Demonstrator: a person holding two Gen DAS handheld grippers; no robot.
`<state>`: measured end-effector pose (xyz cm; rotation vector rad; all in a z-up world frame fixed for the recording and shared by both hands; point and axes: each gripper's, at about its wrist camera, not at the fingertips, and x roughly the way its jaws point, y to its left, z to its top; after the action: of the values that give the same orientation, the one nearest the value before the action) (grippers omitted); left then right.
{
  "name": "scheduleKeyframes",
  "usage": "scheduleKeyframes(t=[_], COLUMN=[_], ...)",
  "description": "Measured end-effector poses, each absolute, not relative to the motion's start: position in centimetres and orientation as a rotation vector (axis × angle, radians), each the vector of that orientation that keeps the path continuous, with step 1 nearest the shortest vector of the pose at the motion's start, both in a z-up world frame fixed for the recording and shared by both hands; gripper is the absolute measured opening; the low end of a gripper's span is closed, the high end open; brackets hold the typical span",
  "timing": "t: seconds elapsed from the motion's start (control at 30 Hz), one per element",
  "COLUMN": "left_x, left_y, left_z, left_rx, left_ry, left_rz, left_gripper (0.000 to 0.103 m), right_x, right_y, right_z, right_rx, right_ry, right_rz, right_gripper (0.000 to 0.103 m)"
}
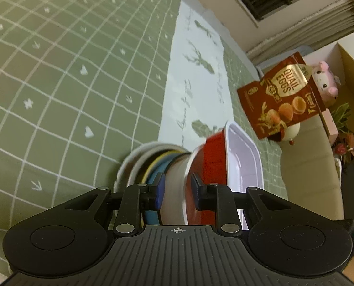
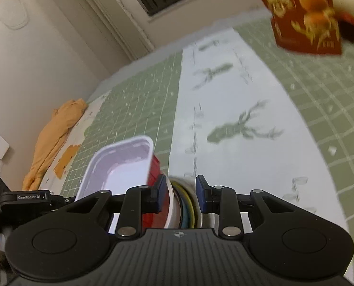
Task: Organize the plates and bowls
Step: 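Carry the foil tray over the stack and lower it onto the white bowl, then open both grippers and release the foil tray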
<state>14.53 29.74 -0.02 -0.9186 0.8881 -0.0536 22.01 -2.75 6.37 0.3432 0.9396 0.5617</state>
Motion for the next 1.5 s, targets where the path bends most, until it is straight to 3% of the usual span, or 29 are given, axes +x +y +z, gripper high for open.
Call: scheduleKeyframes(t=[0.33,1.17,1.5], left_x=[12.6,14.2,11.9], left_y=[29.0,28.1,28.7], left_z=[3.1,1.9,3.5], left_rx=[-0.876,-0.874,-0.849], left_ry=[0.793,0.847,0.762], left_rz=[-0.107,-0.157,-0.101], left_gripper=[0.025,0.024,0.025], right_x=[20.5,20.9,19.6], right_y=[-1.2,2.4,0.8], right_z=[7.9,7.9,9.0], right_rx=[0.331,0.257,0.262], right_ry=[0.883,0.885,0.83], right_rz=[0.662,0.691,0.644], right_gripper=[0.028,0.028,0.028])
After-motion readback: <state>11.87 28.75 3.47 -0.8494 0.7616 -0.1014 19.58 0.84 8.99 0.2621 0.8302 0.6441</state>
